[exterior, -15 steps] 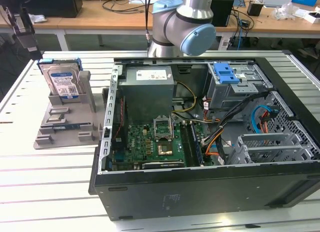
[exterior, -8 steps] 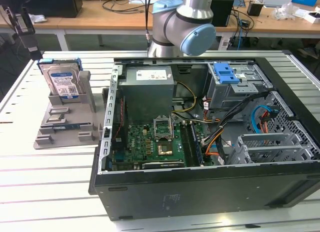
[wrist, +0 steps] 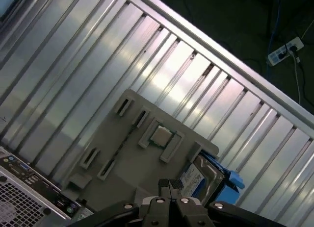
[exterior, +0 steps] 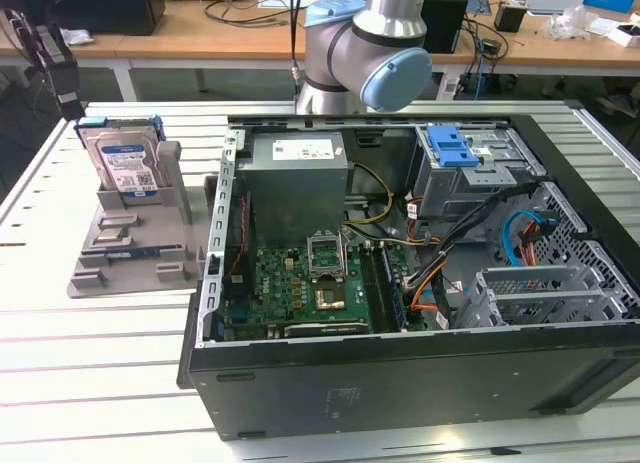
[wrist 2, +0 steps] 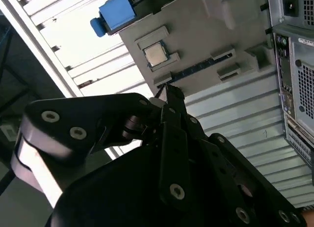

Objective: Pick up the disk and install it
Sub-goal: 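Pick up the disk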

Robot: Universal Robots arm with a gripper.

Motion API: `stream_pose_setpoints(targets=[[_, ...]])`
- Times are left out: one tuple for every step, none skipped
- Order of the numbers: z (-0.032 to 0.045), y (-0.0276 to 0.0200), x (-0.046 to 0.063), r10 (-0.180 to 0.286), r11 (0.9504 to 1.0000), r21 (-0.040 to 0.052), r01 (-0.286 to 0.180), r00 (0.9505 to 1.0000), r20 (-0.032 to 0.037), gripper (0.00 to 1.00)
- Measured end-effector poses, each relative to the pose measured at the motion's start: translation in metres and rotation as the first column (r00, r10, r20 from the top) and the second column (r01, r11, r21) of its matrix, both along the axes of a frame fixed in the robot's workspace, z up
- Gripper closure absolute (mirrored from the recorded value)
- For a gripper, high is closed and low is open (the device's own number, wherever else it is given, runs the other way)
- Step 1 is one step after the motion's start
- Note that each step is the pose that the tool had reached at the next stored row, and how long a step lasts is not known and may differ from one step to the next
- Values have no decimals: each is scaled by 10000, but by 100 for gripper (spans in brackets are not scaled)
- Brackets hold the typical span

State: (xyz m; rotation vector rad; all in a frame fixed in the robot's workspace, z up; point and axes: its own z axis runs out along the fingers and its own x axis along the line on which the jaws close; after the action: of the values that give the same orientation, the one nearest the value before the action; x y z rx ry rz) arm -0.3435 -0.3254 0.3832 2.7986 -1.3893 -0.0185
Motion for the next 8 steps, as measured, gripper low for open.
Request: stream_pose_setpoints(targets=[[0,0,0,80,10000,0,-80,10000,0,89],[0,0,0,147,9999,0,-147,9999,0,89],[0,0,0,286,9996,0,-286,9996,0,89],[0,0,0,370,9993,0,-370,9993,0,89],[0,0,0,446,9990,0,-446,9990,0,89],[0,0,0,547,9985,0,-547,9985,0,89],[0,0,0,624,9981,0,-624,9981,0,89],[0,0,0,713,9975,0,-713,9975,0,89]])
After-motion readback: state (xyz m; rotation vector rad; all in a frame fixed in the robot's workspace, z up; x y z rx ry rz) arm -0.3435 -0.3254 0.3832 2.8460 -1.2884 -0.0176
